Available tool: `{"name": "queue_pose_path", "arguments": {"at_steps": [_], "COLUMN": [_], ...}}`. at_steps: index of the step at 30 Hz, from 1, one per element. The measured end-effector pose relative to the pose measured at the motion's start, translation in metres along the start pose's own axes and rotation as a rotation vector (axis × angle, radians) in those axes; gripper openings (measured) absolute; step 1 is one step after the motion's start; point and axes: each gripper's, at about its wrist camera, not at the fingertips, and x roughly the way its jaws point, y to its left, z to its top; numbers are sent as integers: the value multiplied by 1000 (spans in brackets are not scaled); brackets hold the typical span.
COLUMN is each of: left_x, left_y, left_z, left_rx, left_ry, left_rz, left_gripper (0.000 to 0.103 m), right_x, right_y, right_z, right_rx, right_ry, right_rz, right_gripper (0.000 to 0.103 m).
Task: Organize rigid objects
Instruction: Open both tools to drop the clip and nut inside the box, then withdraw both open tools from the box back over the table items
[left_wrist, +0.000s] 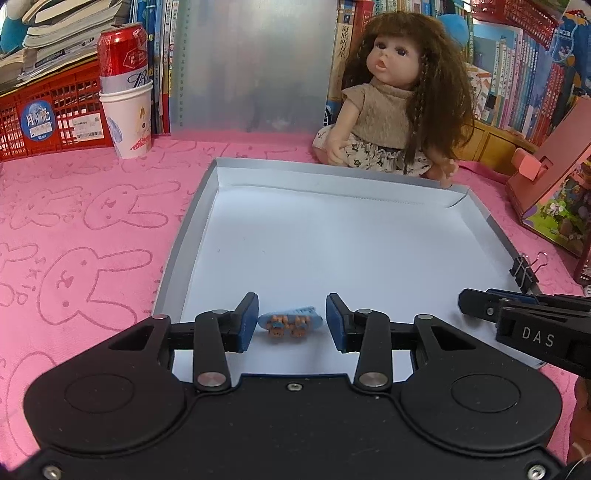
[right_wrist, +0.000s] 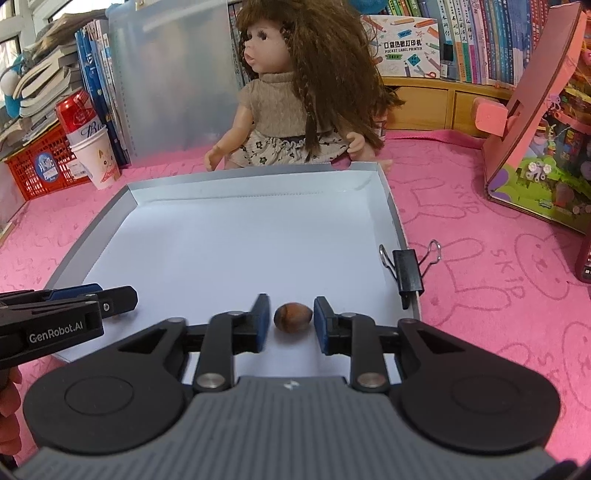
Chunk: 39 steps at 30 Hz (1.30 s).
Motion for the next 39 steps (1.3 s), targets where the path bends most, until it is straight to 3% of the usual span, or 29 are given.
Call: {"name": "queue_pose_path", "arguments": {"at_steps": [8, 13, 25, 39], "left_x": [-25, -52, -116, -166], "left_y": [1, 3, -4, -10], "left_z": [2, -4, -48, -115], "left_rx": [-4, -10, 45, 103], "left_ry": [-56, -103, -181, -224], "left_rz": [-16, -63, -126, -130], "left_gripper": [63, 74, 78, 78], "right_x": [-24, -48, -116, -152], "right_y": [0, -5, -5, -4], "right_z": [-1, -7, -41, -104], "right_rx": [-6, -1, -55, -93], "right_ry": [-63, -113, -230, -249], "right_rz": [27, 43, 68, 97], "right_gripper": [68, 76, 84, 85]}}
